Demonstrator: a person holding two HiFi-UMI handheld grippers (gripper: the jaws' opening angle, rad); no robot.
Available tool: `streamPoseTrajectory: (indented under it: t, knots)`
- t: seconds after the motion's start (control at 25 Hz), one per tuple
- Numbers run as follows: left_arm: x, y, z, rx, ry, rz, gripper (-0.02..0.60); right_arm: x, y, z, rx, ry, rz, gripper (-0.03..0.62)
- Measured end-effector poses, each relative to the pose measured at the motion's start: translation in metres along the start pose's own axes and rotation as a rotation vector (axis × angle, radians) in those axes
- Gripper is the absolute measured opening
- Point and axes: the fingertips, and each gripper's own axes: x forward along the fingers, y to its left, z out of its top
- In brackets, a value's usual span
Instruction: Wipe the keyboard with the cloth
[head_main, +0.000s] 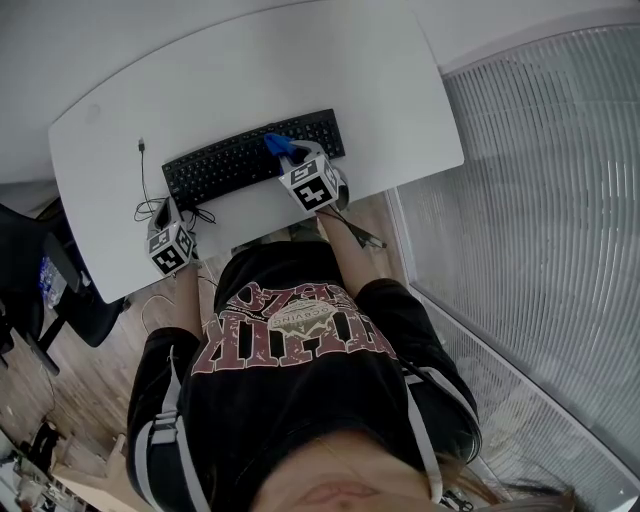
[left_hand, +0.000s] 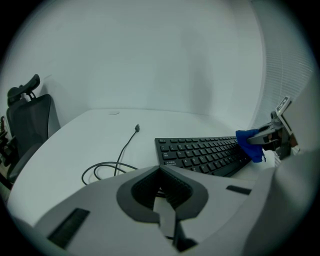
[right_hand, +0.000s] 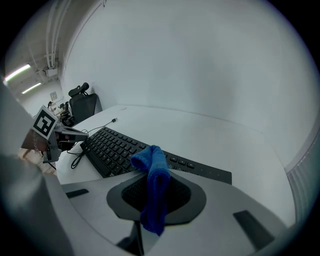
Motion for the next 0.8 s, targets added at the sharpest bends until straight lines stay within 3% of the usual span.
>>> streamPoseTrajectory:
  t: [0.8]
  knots:
    - [0.003,0.005,0.000,-0.043,-0.026,0.065,0.029,-0.022,-0.072,-0.033,0.108,0.056,-0.112,0.064]
